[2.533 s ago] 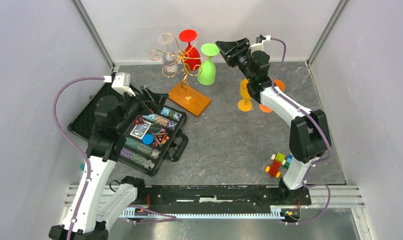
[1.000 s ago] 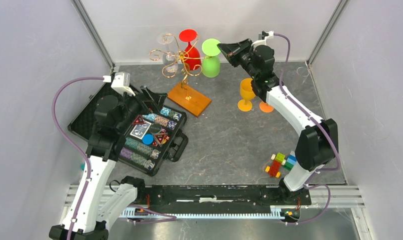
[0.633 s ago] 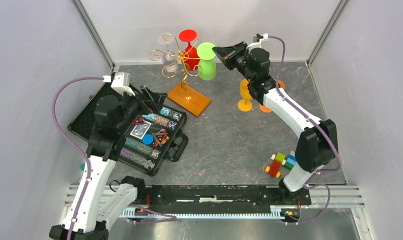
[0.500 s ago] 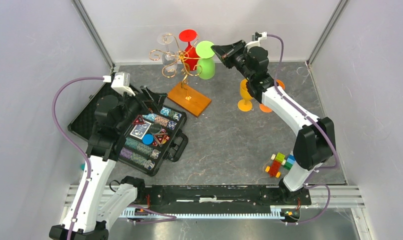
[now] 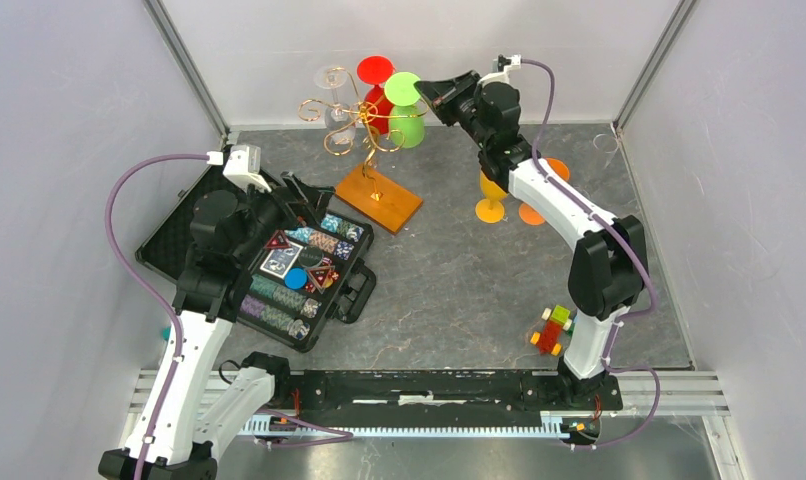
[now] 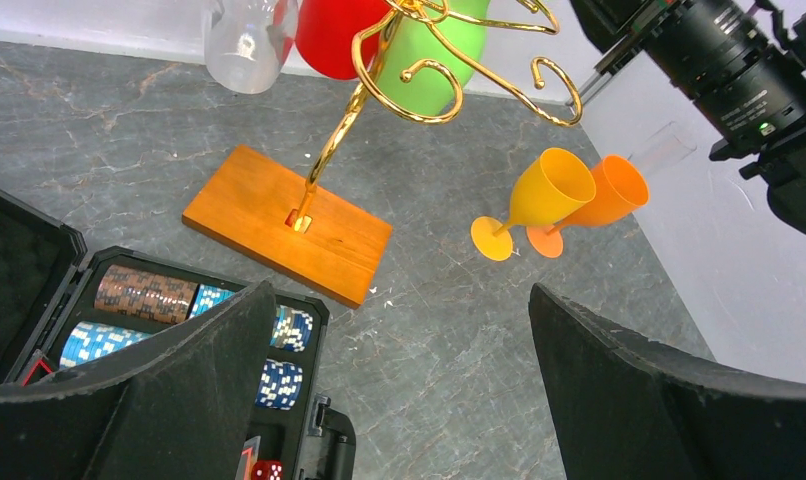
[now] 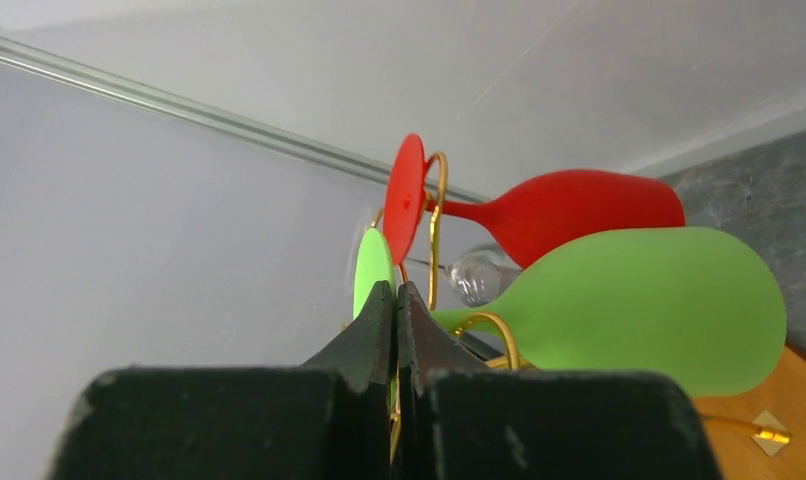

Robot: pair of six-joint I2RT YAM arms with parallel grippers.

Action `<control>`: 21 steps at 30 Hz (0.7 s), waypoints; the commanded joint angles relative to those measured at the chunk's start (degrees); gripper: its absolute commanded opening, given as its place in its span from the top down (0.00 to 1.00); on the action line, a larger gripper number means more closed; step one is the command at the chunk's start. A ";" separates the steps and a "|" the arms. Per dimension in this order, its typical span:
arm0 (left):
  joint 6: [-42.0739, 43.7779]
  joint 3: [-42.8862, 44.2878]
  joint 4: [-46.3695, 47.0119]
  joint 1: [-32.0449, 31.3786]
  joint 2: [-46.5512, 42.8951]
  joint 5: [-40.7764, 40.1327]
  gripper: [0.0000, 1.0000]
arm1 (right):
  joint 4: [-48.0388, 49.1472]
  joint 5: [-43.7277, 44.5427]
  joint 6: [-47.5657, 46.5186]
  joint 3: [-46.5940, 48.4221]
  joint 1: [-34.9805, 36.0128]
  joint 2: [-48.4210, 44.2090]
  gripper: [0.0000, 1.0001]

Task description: Take the wine glass off the wine glass rack

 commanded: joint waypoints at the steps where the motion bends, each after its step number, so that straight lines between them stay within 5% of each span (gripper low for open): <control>1: 1.36 -0.22 2.20 0.30 -0.40 -0.10 0.00 | 0.74 6.22 -4.23 5.97 -0.44 -0.41 1.00; 11: 2.01 -0.90 3.75 0.30 -0.38 6.02 0.00 | -4.97 9.71 -7.41 3.10 -3.54 -4.79 1.00; 21: 0.20 0.83 5.01 0.29 2.24 16.21 0.00 | 1.19 4.72 -7.95 -9.34 -6.34 -16.72 1.00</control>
